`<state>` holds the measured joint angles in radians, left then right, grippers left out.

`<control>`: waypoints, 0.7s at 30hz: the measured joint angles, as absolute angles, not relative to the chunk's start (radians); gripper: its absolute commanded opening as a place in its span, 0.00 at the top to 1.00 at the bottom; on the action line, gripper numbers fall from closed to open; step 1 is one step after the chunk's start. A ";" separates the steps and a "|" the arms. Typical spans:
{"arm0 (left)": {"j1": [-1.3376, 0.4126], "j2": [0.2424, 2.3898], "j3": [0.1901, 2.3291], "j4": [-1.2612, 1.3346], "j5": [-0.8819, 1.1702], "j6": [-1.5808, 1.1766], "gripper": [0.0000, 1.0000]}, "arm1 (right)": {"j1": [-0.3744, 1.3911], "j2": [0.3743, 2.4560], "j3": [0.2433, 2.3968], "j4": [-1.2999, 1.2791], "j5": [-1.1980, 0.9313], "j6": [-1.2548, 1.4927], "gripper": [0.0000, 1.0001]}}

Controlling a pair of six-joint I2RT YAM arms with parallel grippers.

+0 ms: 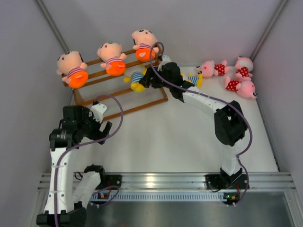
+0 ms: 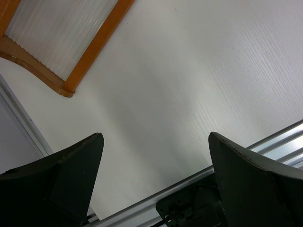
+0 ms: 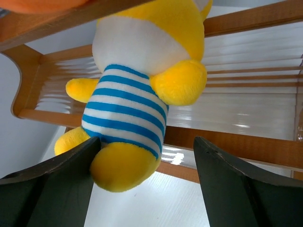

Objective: Place and organize the stuffed toys onto the shelf

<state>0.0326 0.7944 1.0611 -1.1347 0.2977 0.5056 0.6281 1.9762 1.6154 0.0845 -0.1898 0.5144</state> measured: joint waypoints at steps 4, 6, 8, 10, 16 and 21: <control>0.032 0.796 1.063 -1.135 0.297 0.508 0.02 | 0.628 1.932 1.596 0.062 -0.176 0.495 0.17; 0.032 0.796 1.068 -1.136 0.298 0.508 0.02 | 0.628 1.912 1.596 0.055 -0.176 0.481 0.17; 0.032 0.796 1.074 -1.137 0.299 0.508 0.02 | 0.630 1.890 1.596 0.040 -0.176 0.467 0.17; 0.032 0.796 1.078 -1.137 0.299 0.508 0.02 | 0.633 1.859 1.581 0.031 -0.178 0.454 0.17; 0.032 0.796 1.081 -1.137 0.297 0.508 0.02 | 0.636 1.713 1.440 0.005 -0.184 0.445 0.21; 0.032 0.793 1.084 -1.137 0.294 0.508 0.02 | 0.576 1.555 1.288 -0.102 -0.167 0.447 0.26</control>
<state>0.0319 0.7933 1.0836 -1.1374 0.2939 0.5083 0.5758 1.5547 1.2877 -0.1024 -0.1669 0.4469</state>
